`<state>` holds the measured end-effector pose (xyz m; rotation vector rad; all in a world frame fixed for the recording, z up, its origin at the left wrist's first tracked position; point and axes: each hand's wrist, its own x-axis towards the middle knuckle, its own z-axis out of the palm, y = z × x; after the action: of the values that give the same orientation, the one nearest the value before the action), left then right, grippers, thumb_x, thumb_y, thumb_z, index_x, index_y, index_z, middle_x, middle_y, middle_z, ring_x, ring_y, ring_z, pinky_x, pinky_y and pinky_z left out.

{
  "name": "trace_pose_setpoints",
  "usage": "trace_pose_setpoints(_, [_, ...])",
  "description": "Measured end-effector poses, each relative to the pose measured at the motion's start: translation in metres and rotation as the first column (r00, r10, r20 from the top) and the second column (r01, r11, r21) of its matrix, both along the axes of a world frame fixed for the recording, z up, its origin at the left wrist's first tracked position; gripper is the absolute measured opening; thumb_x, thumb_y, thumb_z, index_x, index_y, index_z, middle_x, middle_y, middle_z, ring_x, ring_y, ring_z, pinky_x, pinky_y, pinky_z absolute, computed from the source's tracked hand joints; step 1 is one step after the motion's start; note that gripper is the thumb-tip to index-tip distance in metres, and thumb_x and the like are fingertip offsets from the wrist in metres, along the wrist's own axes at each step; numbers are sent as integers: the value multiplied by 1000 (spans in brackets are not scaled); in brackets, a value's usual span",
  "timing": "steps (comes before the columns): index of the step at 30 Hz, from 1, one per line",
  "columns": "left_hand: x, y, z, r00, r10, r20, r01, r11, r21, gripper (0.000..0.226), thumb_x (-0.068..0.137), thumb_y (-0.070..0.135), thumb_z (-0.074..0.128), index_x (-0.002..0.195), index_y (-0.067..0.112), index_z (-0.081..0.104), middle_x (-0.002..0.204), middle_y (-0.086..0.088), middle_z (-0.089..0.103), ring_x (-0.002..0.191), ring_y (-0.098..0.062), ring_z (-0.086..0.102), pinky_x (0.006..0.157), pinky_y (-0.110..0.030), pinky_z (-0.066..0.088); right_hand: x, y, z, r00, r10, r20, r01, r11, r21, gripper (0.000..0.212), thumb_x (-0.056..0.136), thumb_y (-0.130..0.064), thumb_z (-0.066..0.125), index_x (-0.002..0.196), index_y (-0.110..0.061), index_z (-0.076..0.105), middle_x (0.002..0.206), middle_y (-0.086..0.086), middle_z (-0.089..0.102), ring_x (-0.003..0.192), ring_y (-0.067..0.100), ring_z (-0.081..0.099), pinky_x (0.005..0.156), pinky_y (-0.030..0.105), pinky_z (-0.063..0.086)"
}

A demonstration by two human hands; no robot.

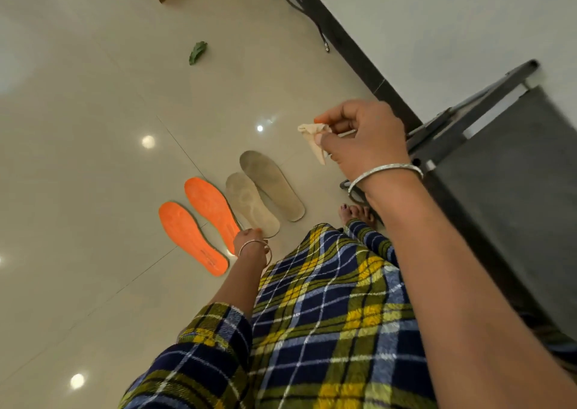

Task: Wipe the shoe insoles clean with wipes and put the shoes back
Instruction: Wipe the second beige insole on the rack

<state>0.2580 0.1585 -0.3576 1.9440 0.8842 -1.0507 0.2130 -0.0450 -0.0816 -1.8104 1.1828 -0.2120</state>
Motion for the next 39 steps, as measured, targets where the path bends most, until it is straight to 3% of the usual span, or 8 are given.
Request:
trace_pose_setpoints(4, [-1,6,49,1000,1,6,-1,996,-88,12,92,10,56,80,7,59,74,-11,60,62,-17,58,57,-32,43,-19,18,3,995,-98,30,95,991,94,15,80,-12,79,90,-23,74,80,-5,72,74,12,69,75,39,62])
trace_pose_setpoints(8, [0,17,89,1000,-12,1,12,989,-147,18,90,13,61,72,9,58,67,-8,58,59,-16,55,56,-32,38,-42,37,25,983,-174,62,162,974,160,16,83,-9,76,89,-24,75,82,-3,73,72,10,67,69,28,59])
trace_pose_setpoints(13, [-1,28,156,994,-88,61,102,957,-270,14,89,14,62,76,9,60,72,-9,60,61,-17,57,56,-32,43,-90,65,71,880,-418,226,299,856,421,16,86,-6,72,99,-15,75,94,6,75,84,18,69,68,26,56])
trace_pose_setpoints(18, [-11,37,234,947,-230,224,308,849,-429,8,91,14,62,83,11,64,74,-11,59,64,-19,54,60,-29,44,-150,94,121,593,-700,398,369,676,638,18,92,1,63,105,-9,71,98,10,72,85,18,68,73,29,58])
trace_pose_setpoints(23, [-37,39,316,869,-347,353,492,688,-534,7,92,14,63,86,14,65,70,-6,59,59,-16,51,59,-27,45,-207,114,161,319,-838,442,348,537,768,20,92,6,57,106,-5,67,86,7,75,79,16,72,64,25,59])
trace_pose_setpoints(29, [-87,26,401,798,-433,419,602,540,-588,4,92,17,65,91,14,69,76,-6,63,65,-16,55,62,-28,50,-277,141,197,119,-868,482,346,491,800,17,96,3,53,99,-7,66,81,7,76,84,19,72,62,26,59])
trace_pose_setpoints(34, [-129,8,447,712,-506,486,694,403,-597,9,92,18,64,95,11,69,91,-10,69,80,-22,63,78,-38,54,-333,157,220,6,-887,462,413,422,807,15,98,-1,53,101,-10,65,87,10,74,87,24,69,60,30,61])
trace_pose_setpoints(39, [-180,-16,466,658,-554,510,734,317,-601,13,95,16,60,97,5,66,91,-13,67,78,-22,65,59,-27,58,-379,156,228,-176,-869,463,444,350,825,12,97,1,55,102,-4,64,99,16,69,92,27,67,56,26,59])
